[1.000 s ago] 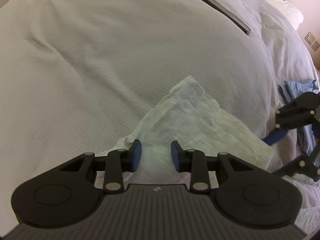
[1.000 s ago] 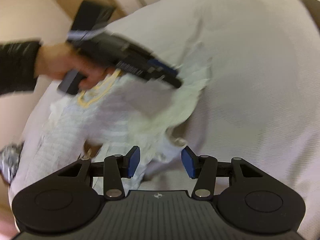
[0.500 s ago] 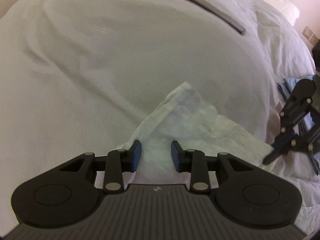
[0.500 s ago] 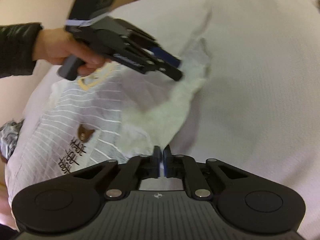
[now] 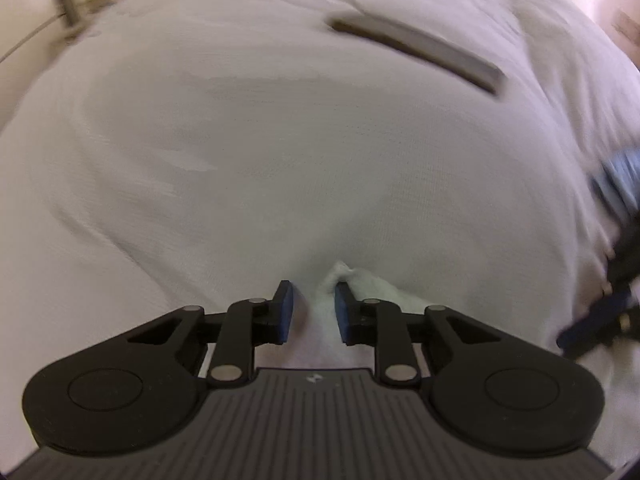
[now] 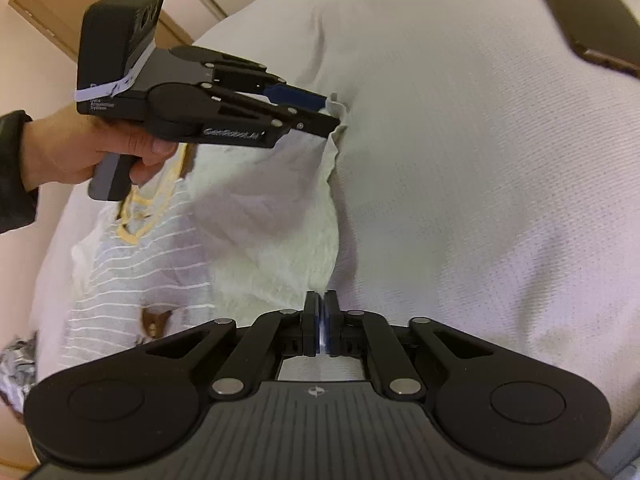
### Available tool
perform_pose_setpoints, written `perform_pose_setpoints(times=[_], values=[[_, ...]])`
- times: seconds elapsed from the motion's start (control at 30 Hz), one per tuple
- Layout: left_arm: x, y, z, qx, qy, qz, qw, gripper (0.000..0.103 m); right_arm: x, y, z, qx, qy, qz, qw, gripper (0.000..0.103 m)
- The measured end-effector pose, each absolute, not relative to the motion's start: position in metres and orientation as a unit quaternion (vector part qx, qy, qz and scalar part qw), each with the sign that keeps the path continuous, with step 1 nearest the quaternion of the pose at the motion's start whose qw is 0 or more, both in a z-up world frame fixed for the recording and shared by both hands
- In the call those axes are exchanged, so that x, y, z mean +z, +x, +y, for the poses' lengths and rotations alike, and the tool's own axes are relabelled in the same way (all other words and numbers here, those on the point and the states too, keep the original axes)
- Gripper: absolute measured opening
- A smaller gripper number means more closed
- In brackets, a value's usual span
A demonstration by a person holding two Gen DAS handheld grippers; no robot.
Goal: Fold clothes
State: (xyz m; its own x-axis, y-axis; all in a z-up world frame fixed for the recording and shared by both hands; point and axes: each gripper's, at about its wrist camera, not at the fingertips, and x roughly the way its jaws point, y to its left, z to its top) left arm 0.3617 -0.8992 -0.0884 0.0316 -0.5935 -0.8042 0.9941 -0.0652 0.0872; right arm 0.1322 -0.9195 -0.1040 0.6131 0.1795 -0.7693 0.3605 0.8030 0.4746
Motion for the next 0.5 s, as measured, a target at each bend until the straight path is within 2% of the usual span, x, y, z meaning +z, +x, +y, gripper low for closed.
perform_pose_setpoints(times=[0.07,0.13,0.27,0.5], values=[[-0.072,0.375,-0.895,-0.632,0.299,0.294,0.651,0.020,-0.099,0.131,-0.914,-0.072,0.294,0.434,0.849,0.015],[-0.054,0.390,-0.884,-0.623,0.261,0.300,0.673,0.025,-0.095,0.128,-0.908,-0.086,0.284,0.430,0.853,0.016],[-0.021,0.420,-0.839,-0.571,0.226,0.308,0.727,0.028,-0.082,0.115,-0.897,-0.114,0.280,0.414,0.859,0.018],[0.008,0.471,-0.687,-0.412,0.209,0.360,0.811,0.034,-0.064,0.098,-0.874,-0.099,0.303,0.417,0.851,0.021]])
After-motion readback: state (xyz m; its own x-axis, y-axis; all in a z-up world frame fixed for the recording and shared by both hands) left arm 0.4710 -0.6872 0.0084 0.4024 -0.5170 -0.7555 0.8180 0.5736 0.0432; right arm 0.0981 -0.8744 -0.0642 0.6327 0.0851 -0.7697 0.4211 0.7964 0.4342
